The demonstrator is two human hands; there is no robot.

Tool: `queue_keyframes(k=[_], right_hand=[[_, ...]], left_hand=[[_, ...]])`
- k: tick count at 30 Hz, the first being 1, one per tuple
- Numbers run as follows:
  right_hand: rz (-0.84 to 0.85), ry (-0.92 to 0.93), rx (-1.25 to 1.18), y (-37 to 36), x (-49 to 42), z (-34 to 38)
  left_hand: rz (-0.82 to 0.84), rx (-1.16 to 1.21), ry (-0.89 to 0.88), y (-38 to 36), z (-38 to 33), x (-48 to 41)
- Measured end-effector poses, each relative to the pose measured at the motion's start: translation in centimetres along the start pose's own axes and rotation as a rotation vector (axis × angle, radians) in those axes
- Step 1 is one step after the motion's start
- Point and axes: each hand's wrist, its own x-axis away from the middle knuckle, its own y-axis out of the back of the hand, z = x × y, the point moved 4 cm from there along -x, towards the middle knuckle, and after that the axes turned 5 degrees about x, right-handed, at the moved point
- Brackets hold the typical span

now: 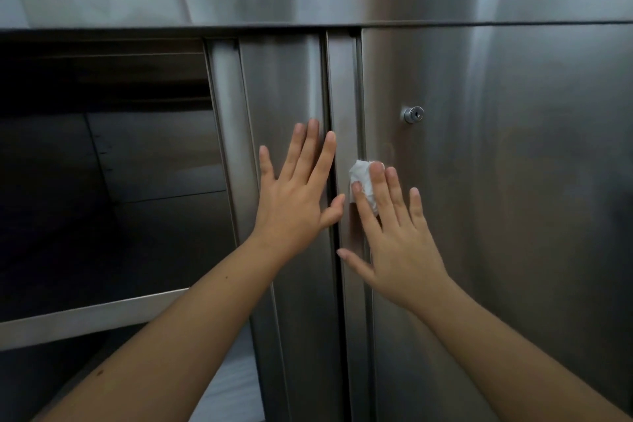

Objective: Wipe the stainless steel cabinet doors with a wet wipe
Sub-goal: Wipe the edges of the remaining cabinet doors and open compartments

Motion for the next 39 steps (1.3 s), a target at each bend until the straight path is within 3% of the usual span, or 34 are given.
queue_keyframes(k=[4, 10, 19, 27, 39], right_hand=[[0.028, 0.027, 0.003, -0.5, 2.2, 0.6], [-0.064, -0.006, -0.008, 0.6, -0.2, 0.0], [0.022, 0.002, -0.031, -2.7, 5.7, 2.0], [-0.052, -0.006, 0.003, -2.4, 4.7, 1.3], [0.08, -0.01, 0.002, -4.7, 9.8, 3.6]], left_hand=[[0.038, -0.014, 0.01, -0.4, -0.3, 1.4], [0.044, -0.014, -0.006, -0.9, -0.8, 3.0], [0.069, 0.02, 0.011, -1.7, -1.4, 4.7], [0.095, 0.04, 0.01, -2.6, -1.7, 6.4], [0.11, 0.056, -0.006, -3.6, -2.9, 8.7]])
